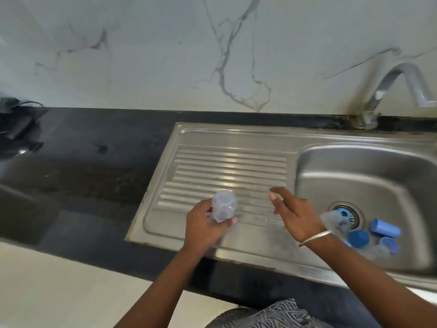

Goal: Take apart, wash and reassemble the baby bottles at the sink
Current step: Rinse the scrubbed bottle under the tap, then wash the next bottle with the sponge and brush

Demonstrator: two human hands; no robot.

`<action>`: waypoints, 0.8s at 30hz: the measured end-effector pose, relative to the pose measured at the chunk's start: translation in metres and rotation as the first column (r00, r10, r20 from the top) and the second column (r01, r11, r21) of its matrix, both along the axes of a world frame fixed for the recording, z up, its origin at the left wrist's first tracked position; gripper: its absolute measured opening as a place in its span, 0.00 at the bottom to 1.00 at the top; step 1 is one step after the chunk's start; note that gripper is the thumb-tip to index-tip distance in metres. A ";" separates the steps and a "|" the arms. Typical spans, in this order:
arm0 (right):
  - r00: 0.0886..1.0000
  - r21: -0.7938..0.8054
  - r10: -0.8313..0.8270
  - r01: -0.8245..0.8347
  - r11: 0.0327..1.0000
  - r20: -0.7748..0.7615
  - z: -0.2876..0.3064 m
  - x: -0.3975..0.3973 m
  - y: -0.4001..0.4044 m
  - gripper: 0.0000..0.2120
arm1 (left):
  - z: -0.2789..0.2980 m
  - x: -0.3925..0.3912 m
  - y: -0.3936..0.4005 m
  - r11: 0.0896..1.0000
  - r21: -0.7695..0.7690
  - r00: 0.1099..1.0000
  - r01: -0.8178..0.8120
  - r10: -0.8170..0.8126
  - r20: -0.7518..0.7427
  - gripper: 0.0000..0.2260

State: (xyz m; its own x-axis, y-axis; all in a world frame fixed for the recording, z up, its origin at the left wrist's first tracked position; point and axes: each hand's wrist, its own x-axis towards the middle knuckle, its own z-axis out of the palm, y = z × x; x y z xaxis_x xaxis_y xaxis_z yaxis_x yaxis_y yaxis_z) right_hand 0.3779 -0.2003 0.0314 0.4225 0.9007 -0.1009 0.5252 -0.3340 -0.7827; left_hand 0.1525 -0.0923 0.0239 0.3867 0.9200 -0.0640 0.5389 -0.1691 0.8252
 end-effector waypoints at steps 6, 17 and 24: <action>0.999 -0.077 -0.044 0.044 0.996 0.004 -0.019 -0.003 0.001 0.31 | -0.008 -0.060 0.015 0.991 -0.023 0.991 -0.135 0.135 -0.022 0.21; 0.994 -0.193 -0.026 0.047 0.980 0.110 -0.025 -0.002 -0.006 0.19 | -0.025 -0.089 0.025 0.961 -0.006 0.960 -0.278 0.278 -0.019 0.23; 0.993 -0.220 0.052 -0.028 0.975 0.105 -0.030 0.005 -0.006 0.18 | -0.033 -0.089 0.020 0.944 -0.009 0.943 -0.331 0.331 0.033 0.30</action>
